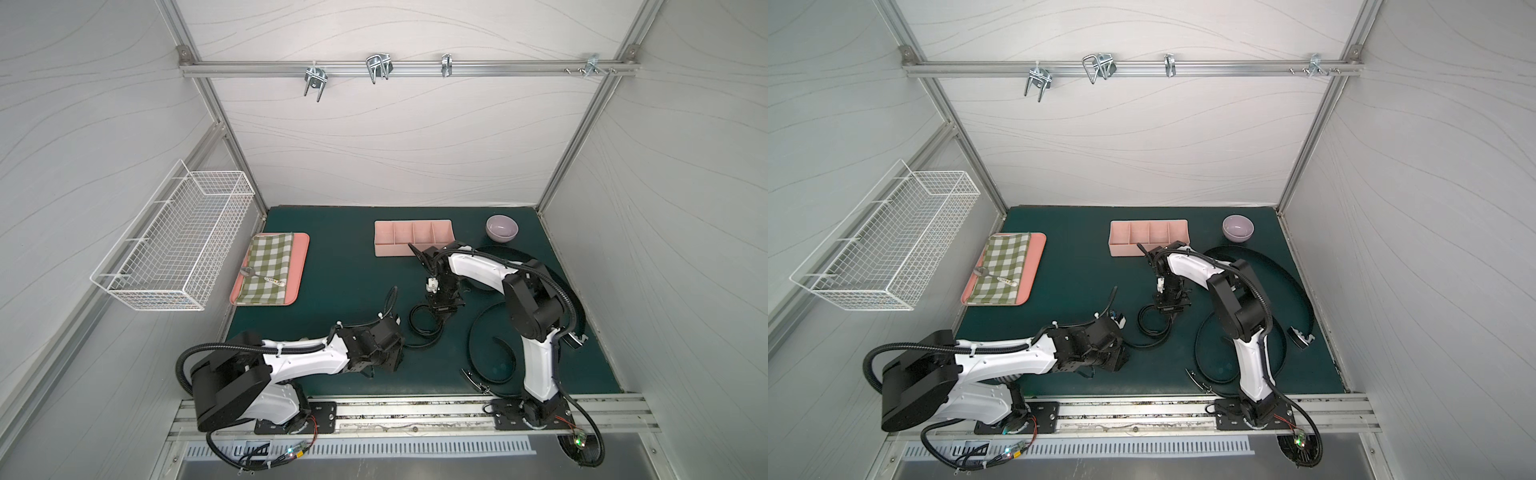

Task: Place the belts into the storage roll
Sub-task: Roll the belt at the center of the board.

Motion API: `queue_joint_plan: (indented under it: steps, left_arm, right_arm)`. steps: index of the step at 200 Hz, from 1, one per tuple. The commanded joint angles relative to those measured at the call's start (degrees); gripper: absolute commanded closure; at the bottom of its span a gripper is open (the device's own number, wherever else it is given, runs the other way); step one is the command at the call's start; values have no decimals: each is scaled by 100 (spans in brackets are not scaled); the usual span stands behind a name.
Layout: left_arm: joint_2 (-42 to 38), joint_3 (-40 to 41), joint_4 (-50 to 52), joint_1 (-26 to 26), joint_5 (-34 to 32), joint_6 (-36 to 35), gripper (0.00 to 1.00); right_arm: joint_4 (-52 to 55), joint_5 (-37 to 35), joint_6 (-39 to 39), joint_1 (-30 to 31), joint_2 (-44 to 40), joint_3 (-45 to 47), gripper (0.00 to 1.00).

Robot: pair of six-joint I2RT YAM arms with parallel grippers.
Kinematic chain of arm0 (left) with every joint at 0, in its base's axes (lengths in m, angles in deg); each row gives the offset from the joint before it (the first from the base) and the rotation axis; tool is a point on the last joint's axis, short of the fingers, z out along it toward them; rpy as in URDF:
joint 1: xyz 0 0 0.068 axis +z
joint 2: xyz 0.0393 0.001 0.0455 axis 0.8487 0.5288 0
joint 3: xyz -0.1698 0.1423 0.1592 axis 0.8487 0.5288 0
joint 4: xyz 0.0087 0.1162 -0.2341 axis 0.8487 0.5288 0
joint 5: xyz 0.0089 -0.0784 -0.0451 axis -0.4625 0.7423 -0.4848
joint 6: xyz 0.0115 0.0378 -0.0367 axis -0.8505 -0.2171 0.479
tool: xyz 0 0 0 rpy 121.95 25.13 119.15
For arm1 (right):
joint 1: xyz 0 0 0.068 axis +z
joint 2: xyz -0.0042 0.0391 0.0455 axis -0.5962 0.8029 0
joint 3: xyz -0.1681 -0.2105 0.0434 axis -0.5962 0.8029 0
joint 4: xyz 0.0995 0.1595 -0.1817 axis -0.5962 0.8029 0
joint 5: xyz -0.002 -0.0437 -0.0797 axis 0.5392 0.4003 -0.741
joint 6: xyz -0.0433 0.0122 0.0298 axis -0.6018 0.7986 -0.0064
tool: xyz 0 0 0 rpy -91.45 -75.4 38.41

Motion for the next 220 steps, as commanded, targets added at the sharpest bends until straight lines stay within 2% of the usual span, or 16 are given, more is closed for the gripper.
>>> queue_joint_plan:
  steps: [1, 29, 86, 125, 162, 177, 220]
  left_arm:
    - [424, -348, -204, -12, -170, -106, 49]
    - [744, -539, -300, 97, -314, -184, 49]
    - [1048, -1092, 15, 793, -388, -575, 49]
    - [1129, -1288, 101, 934, -371, -751, 43]
    - [714, -935, -114, 1025, 112, -360, 38]
    - [489, -657, -381, 1059, 356, 26, 37]
    - [-277, 63, -833, 1038, 503, 1115, 37]
  right_arm:
    - [351, -341, -91, 122, 14, -3, 100]
    - [290, -443, -10, 255, -1, 79, 100]
    - [72, -264, 75, 370, -35, 310, 100]
    - [-80, -162, 98, 361, -5, 428, 100]
    - [-120, -118, 124, 349, 31, 393, 100]
    - [-115, -94, 117, 346, 66, 361, 100]
    - [-124, -70, 120, 310, 106, 327, 100]
